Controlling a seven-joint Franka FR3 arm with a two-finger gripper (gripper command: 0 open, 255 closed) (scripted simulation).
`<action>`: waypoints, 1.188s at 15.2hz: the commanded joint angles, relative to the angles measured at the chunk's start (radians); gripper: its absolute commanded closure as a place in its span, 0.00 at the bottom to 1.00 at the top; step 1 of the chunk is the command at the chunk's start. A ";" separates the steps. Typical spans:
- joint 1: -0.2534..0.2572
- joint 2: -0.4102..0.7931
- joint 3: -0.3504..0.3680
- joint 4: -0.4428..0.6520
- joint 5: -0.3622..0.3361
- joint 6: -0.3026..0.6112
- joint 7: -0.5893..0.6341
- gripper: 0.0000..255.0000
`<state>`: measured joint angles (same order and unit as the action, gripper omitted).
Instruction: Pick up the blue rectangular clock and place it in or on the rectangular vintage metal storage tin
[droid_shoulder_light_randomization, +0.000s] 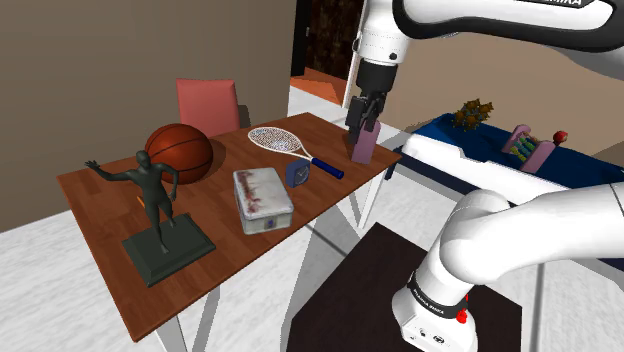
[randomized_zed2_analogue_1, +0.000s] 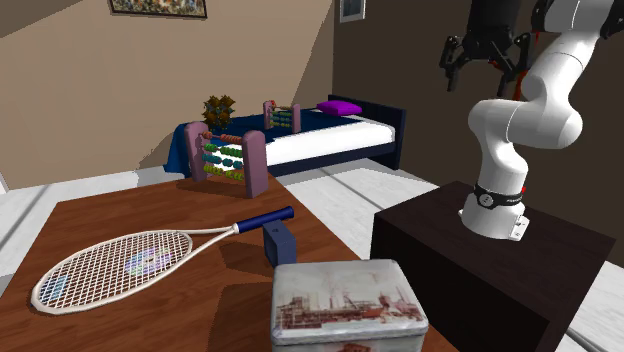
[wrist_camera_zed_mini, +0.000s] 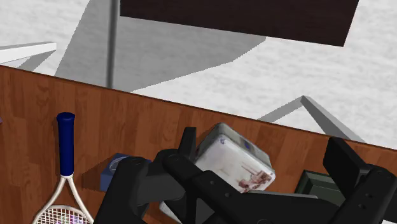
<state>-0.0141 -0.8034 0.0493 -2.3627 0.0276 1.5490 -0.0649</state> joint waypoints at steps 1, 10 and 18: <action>0.000 0.000 0.000 0.000 0.000 0.000 0.000 0.00; 0.018 0.126 -0.202 -0.097 -0.132 0.234 -0.381 0.00; 0.054 0.370 -0.372 -0.059 -0.179 0.455 -0.715 0.00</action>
<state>0.0309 -0.4811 -0.3016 -2.4380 -0.1527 1.9698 -0.7335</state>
